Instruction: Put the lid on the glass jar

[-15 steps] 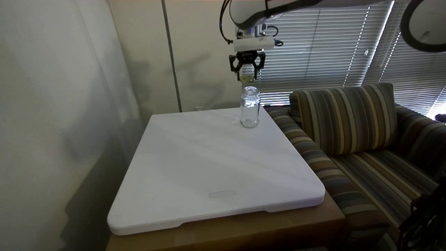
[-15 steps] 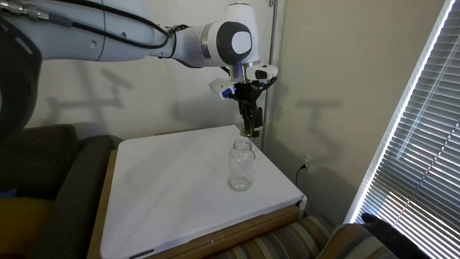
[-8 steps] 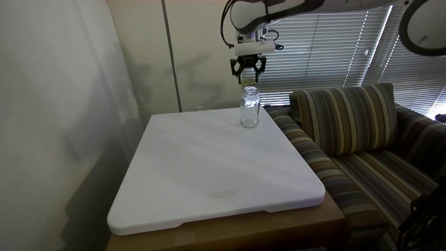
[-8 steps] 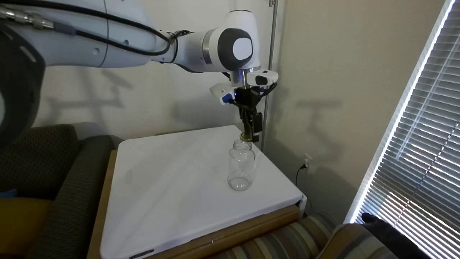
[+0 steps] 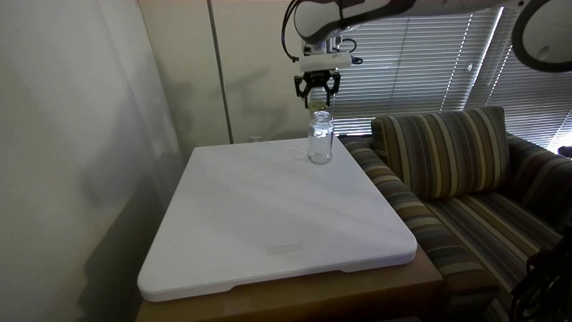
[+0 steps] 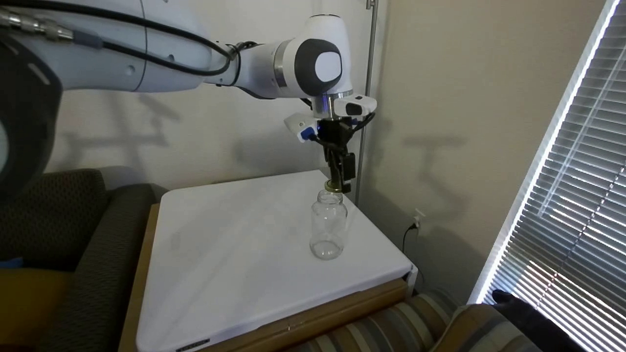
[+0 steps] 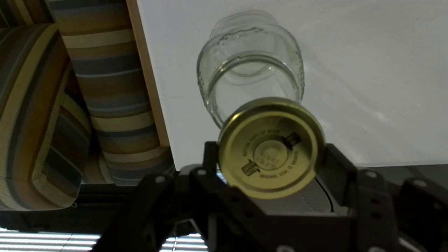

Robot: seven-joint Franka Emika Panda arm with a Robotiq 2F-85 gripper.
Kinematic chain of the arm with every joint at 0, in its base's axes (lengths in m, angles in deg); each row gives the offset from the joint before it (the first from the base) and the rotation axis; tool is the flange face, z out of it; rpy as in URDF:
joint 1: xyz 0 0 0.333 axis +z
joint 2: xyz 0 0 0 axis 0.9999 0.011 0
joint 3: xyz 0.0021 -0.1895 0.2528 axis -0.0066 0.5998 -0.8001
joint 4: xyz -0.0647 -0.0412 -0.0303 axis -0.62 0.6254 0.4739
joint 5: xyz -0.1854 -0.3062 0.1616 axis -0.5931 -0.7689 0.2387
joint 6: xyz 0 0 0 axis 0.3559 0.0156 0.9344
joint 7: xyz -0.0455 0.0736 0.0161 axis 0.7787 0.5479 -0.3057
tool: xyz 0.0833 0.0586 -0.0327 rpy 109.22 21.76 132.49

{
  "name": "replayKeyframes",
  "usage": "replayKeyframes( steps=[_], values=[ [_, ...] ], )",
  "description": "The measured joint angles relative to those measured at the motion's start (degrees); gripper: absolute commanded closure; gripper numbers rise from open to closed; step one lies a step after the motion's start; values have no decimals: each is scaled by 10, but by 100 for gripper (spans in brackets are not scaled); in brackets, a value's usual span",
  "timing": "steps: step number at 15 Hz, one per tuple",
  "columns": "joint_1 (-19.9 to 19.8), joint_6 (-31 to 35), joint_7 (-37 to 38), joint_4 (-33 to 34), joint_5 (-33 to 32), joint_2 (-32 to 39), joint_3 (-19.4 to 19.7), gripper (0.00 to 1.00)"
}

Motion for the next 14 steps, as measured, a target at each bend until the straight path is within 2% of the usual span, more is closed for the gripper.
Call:
replayKeyframes(
  steps=[14],
  values=[
    [2, -32, 103, -1, -1, -3, 0, 53]
  ],
)
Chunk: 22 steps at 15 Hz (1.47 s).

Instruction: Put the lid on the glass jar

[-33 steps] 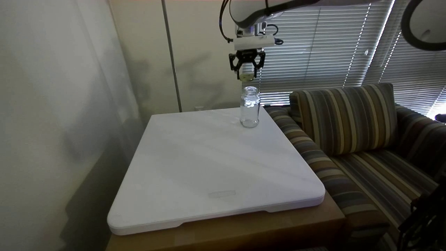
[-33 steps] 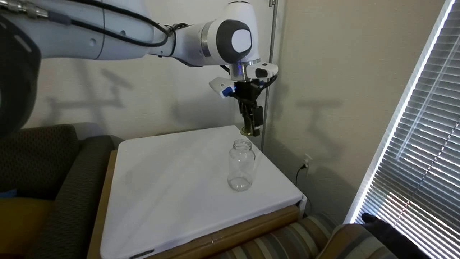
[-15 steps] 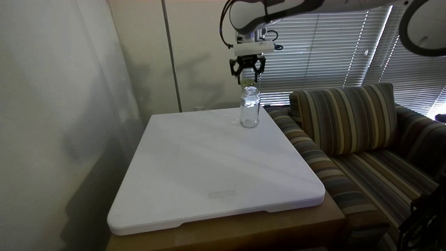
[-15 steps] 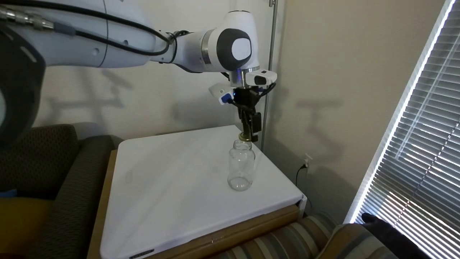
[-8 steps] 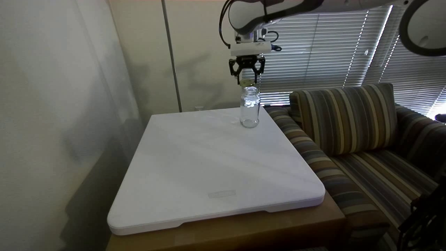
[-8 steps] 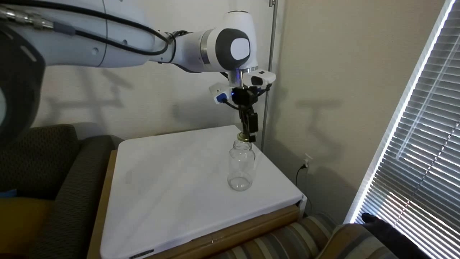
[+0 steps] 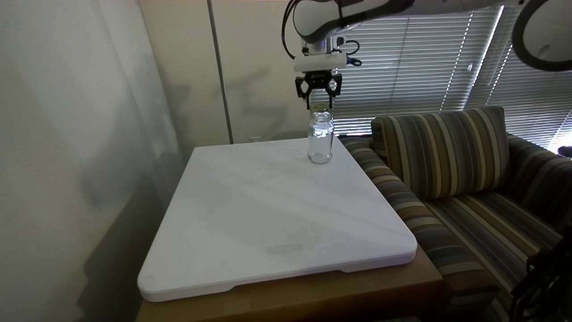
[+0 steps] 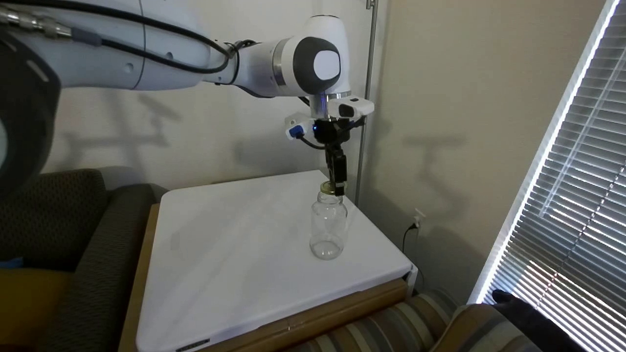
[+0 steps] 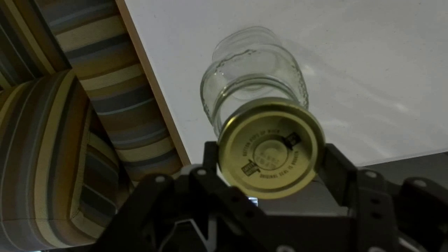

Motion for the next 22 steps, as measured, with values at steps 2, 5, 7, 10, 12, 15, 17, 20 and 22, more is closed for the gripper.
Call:
replayKeyframes(
  steps=[2, 5, 7, 10, 12, 15, 17, 20, 22],
  values=[
    [0, -11, 0, 0, 0, 0, 0, 53],
    [0, -20, -1, 0, 0, 0, 0, 53],
    [-1, -21, -6, 0, 0, 0, 0, 53],
    [-4, -21, -10, 0, 3, 0, -5, 53],
    [-7, -21, -12, 0, 9, 1, -9, 53],
    [-14, -21, -20, 0, 20, 3, -20, 53],
    [-17, -21, -24, 0, 25, 4, -23, 53],
    [-21, -21, -26, 0, 28, 4, -27, 53],
    [-22, -21, -26, 0, 29, 5, -29, 53]
  ],
)
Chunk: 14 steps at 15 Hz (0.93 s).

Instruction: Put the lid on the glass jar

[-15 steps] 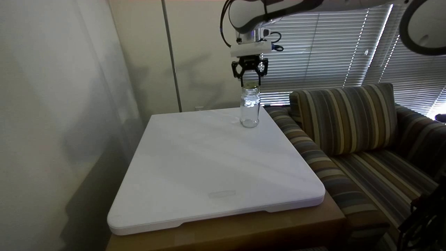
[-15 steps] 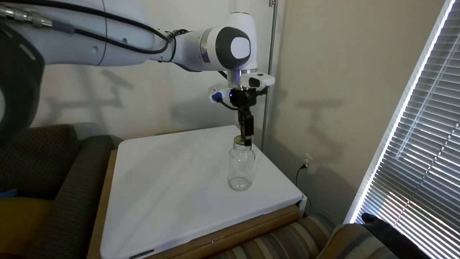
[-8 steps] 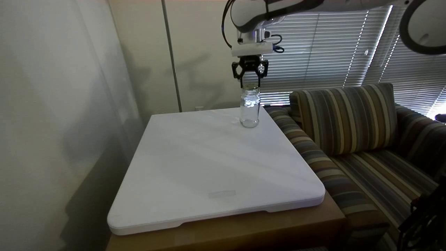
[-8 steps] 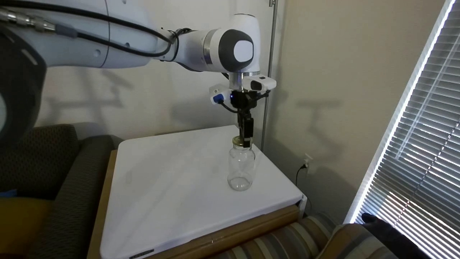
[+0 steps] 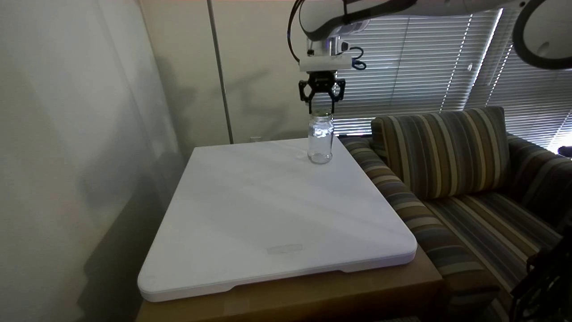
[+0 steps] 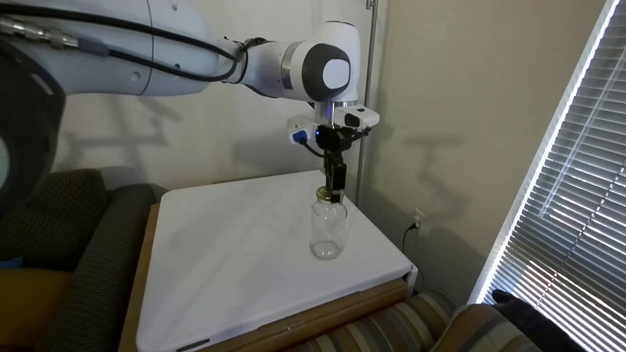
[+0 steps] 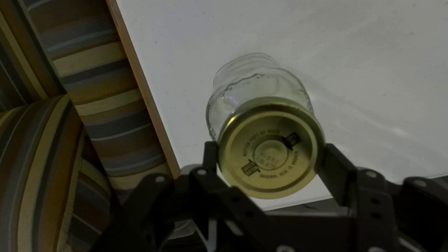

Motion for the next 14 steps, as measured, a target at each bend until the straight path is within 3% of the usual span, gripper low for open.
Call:
replayKeyframes(
  steps=[14],
  values=[
    [-1, 3, -3, 2, 0, 7, -4, 53]
  ],
)
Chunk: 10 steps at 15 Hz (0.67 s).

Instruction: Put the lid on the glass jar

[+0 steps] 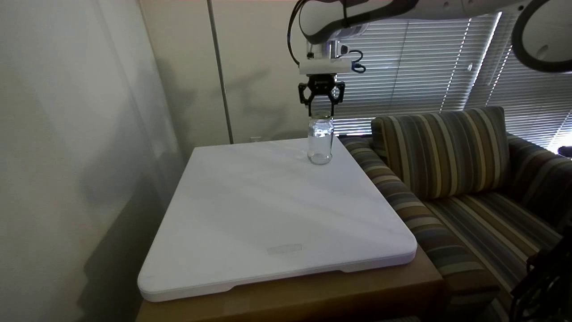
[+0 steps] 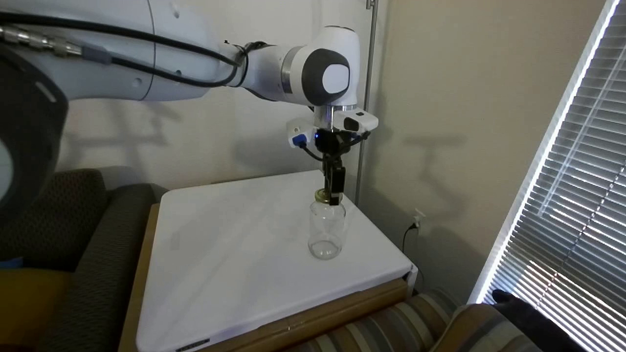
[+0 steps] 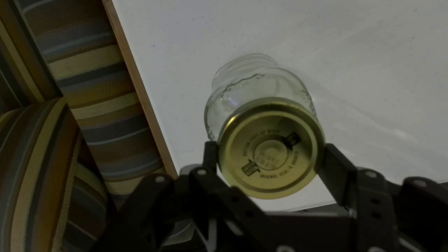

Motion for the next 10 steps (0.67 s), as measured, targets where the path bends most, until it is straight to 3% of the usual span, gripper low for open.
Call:
replayKeyframes(
  steps=[1, 4, 10],
  values=[
    [0, 0, 0, 0, 0, 0, 0, 7],
    [0, 0, -1, 0, 0, 2, 0, 0],
    [0, 0, -1, 1, 0, 17, 0, 0]
  ],
)
